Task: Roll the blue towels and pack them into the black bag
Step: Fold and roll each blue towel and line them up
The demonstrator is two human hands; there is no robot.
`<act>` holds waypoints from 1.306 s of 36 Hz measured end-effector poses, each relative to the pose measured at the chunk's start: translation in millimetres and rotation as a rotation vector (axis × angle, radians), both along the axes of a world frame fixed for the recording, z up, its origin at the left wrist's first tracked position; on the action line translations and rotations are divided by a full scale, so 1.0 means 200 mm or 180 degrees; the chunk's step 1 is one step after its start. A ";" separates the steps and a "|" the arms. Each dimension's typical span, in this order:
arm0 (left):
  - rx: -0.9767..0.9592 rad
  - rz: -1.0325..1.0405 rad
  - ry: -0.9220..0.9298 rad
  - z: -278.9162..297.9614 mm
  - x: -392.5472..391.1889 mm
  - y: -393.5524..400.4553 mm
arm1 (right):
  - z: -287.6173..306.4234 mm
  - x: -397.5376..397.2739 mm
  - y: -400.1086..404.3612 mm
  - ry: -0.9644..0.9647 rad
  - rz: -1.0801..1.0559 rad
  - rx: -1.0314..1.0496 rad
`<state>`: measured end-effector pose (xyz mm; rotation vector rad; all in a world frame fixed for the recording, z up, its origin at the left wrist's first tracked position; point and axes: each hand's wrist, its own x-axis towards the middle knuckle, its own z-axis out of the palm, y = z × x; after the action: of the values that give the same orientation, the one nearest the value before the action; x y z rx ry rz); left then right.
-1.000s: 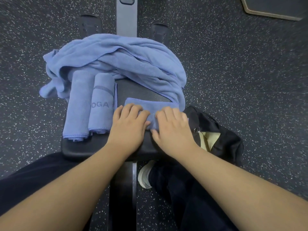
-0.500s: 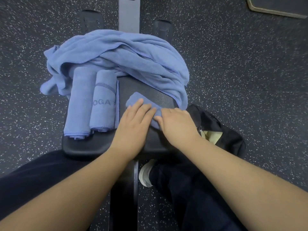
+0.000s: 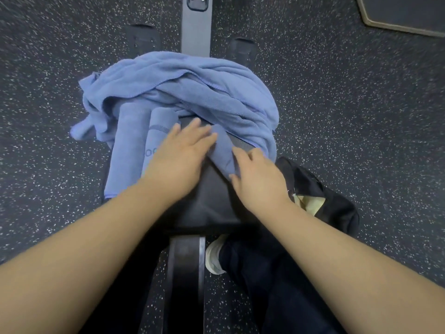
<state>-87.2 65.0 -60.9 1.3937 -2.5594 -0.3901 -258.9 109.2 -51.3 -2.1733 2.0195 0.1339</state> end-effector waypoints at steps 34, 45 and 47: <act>0.1303 0.1856 -0.0015 0.02 0.26 0.04 | 0.03 0.34 -0.13 -0.2128 -0.0375 0.0795; 0.1278 0.1908 -0.0094 0.02 0.23 0.05 | 0.02 0.33 -0.12 -0.2140 -0.0323 0.0789; 0.1233 0.1925 -0.0058 0.02 0.23 0.05 | 0.02 0.32 -0.13 -0.2081 -0.0295 0.0748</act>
<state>-41.7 74.5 -57.2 2.2053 -1.9877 -0.7794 -194.5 82.4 -47.1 -1.6788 1.6233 -0.2990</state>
